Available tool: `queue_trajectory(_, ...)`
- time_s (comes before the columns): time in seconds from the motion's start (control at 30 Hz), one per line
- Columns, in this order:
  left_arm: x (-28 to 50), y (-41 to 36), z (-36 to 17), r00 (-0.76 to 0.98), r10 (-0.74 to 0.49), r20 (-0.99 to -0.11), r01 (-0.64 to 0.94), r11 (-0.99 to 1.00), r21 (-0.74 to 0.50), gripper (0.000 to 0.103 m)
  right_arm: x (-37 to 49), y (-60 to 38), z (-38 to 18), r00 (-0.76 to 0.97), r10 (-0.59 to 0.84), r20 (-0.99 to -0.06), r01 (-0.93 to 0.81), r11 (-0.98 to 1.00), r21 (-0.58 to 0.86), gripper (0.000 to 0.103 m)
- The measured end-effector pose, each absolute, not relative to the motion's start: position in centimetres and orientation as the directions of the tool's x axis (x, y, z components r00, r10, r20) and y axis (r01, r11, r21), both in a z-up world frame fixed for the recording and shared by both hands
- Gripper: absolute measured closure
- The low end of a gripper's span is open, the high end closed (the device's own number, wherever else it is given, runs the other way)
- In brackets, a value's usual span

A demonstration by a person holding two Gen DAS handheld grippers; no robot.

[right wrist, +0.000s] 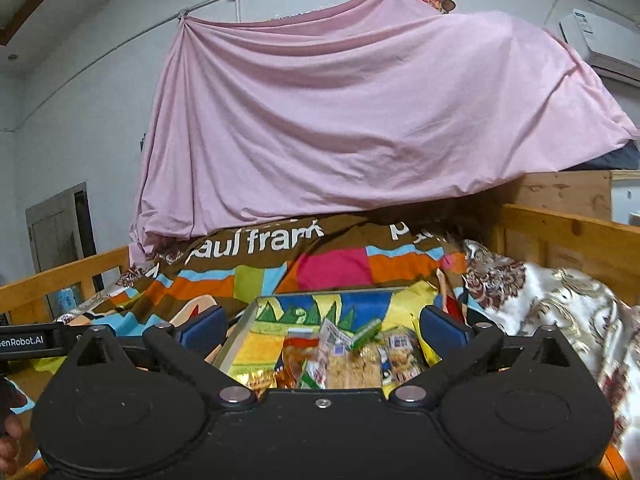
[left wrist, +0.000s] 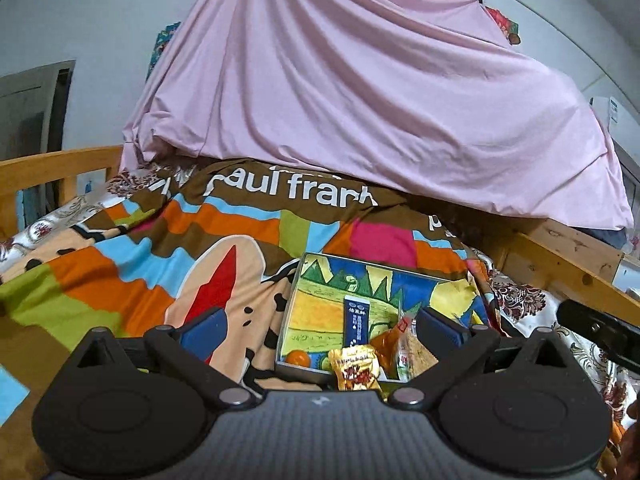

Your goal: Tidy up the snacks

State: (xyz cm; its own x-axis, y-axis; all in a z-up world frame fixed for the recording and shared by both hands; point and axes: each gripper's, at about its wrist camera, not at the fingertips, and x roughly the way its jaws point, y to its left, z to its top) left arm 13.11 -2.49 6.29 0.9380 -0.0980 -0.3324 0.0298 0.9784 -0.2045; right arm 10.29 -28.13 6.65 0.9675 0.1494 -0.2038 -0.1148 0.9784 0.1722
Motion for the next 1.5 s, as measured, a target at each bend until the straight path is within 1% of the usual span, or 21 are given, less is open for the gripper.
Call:
queue_trajectory(0.23, 10.2, -2.9, 5.3, 0.933, -0.098, -0.346, 0.032, 0.981, -0.192, 0.0, 7.4, -27.4, 5.7, 0.961, 0.128, -0.243, -0.092, 0.984, 0.155, 0.001)
queue_trajectory(0.43, 8.0, -2.9, 4.2, 0.93, -0.095, -0.355, 0.03, 0.982, -0.184, 0.0, 4.9, -26.4, 4.7, 0.949, 0.104, -0.296, -0.068, 0.989, 0.129, 0.001)
queue_trajectory(0.77, 5.7, -2.8, 2.4, 0.925, -0.089, -0.369, 0.05, 0.992, -0.114, 0.0, 2.8, -24.9, 3.7, 0.939, 0.07, -0.337, -0.043, 0.995, 0.086, 0.001)
queue_trajectory(0.97, 5.1, -1.9, 1.3, 0.908, -0.08, -0.411, 0.034, 0.992, -0.118, 0.0, 2.5, -24.0, 2.7, 0.926, 0.062, -0.371, -0.044, 0.997, 0.056, 0.001)
queue_trajectory(1.1, 5.3, -1.1, 0.5, 0.889, -0.054, -0.454, 0.003, 0.994, -0.11, 0.0, 3.0, -23.6, 1.7, 0.904, 0.074, -0.421, -0.058, 0.997, 0.051, 0.001)
queue_trajectory(1.23, 6.1, -1.1, -0.4, 0.863, -0.021, -0.505, -0.01, 0.998, -0.059, 0.0, 3.8, -23.6, 0.8, 0.874, 0.085, -0.478, -0.062, 0.996, 0.064, 0.001)
queue_trajectory(1.37, 6.4, -1.1, -1.0, 0.853, -0.014, -0.522, -0.008, 0.999, -0.04, 0.0, 4.5, -23.6, 0.2, 0.854, 0.089, -0.512, -0.057, 0.995, 0.077, 0.001)
queue_trajectory(1.5, 6.5, -1.2, -1.4, 0.855, -0.025, -0.519, 0.004, 0.999, -0.042, 0.0, 4.9, -23.4, -0.3, 0.84, 0.082, -0.537, -0.052, 0.996, 0.072, 0.001)
